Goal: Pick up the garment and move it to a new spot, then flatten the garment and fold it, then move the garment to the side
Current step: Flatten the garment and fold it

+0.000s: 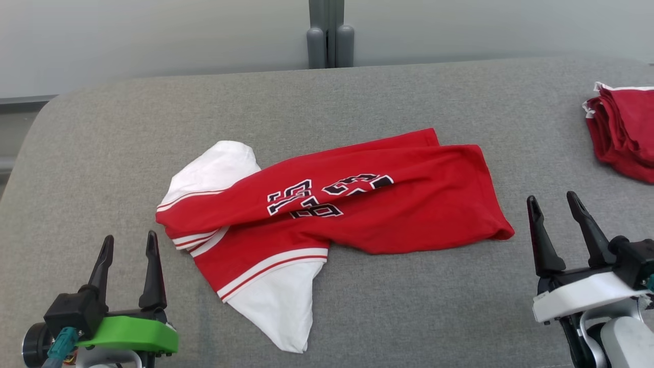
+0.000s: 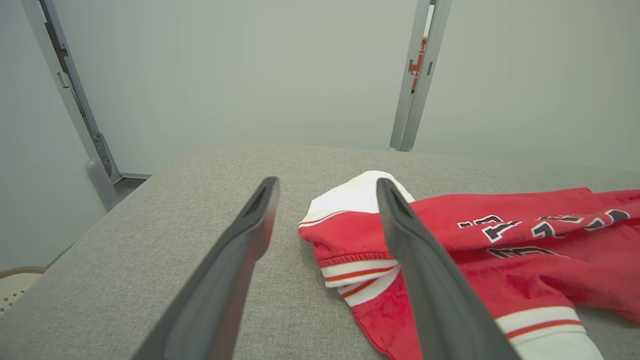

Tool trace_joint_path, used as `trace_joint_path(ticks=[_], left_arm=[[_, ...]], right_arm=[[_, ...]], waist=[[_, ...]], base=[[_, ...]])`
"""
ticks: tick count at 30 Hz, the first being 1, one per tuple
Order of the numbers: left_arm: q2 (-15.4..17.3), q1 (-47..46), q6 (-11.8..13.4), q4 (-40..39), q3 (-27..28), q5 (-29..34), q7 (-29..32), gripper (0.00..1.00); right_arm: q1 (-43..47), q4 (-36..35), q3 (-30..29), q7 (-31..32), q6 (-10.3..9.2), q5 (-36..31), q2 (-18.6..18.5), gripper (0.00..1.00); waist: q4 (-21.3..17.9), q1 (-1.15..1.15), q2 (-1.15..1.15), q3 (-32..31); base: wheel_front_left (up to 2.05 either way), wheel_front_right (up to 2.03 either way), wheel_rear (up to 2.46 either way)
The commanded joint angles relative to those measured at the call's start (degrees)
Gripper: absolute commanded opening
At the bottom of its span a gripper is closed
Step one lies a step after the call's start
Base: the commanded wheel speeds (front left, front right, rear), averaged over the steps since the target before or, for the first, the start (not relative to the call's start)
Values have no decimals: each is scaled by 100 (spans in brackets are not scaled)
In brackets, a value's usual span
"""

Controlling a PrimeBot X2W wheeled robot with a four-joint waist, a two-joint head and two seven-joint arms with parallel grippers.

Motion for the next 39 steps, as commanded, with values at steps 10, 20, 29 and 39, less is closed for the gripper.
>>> trace_joint_path(ticks=[10,20,29,39], left_arm=[[7,187,-9,-23,134,86,-16,100],[17,372,-5,20,202,131,-16,100],[68,533,-7,-54,225,179,-16,100],[106,590,-12,-113,120,130,-16,100]], right_arm=[[638,-574,-163,-14,1,-431,290,100],[796,-462,-113,-14,1,-567,349,100],[854,-427,-130,-14,1,-591,372,100],[826,-386,-100,-14,1,-615,388,100]], waist=[[-210,0,0,-229],[-207,0,0,-418],[-176,0,0,-500],[-150,0,0,-519]], base=[[0,0,0],[0,0,0],[0,0,0],[0,0,0]])
